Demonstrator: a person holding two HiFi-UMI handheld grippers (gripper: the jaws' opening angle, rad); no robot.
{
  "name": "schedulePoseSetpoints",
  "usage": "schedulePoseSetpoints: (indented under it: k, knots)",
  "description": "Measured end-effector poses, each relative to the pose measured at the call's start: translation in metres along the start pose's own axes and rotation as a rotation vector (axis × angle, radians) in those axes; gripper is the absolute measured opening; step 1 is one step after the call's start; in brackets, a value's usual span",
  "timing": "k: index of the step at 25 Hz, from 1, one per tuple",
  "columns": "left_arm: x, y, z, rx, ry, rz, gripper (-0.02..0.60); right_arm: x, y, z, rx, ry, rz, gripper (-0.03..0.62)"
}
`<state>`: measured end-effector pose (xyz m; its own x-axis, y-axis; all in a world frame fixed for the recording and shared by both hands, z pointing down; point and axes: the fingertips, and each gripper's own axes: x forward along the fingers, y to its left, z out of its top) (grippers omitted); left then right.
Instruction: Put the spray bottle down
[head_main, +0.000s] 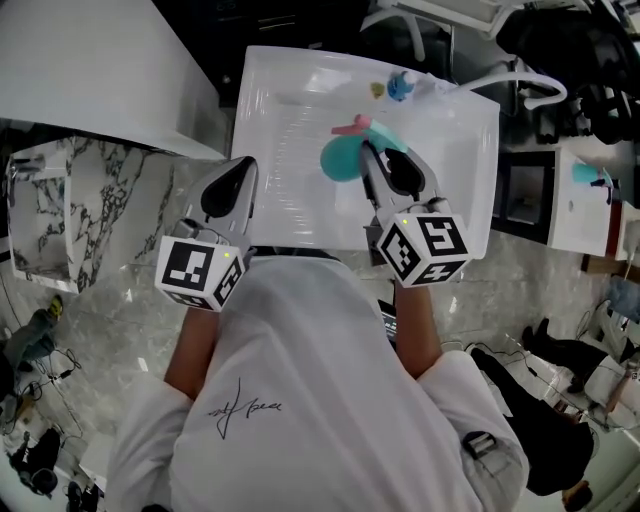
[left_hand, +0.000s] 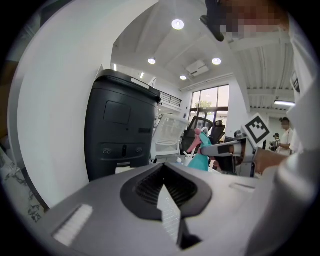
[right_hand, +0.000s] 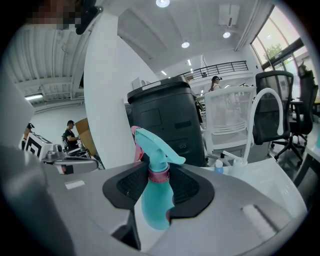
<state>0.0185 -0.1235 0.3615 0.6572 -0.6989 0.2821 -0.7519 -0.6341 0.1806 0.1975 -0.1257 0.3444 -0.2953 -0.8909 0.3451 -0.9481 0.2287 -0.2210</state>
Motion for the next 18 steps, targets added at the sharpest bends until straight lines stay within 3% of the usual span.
schedulePoseSetpoints:
  k: [18]
  knots:
    - [-0.002,0.025,-0.008,-0.027,0.030,0.020,0.048,0.040,0.009,0.000,0.004,0.028,0.019,0.126]
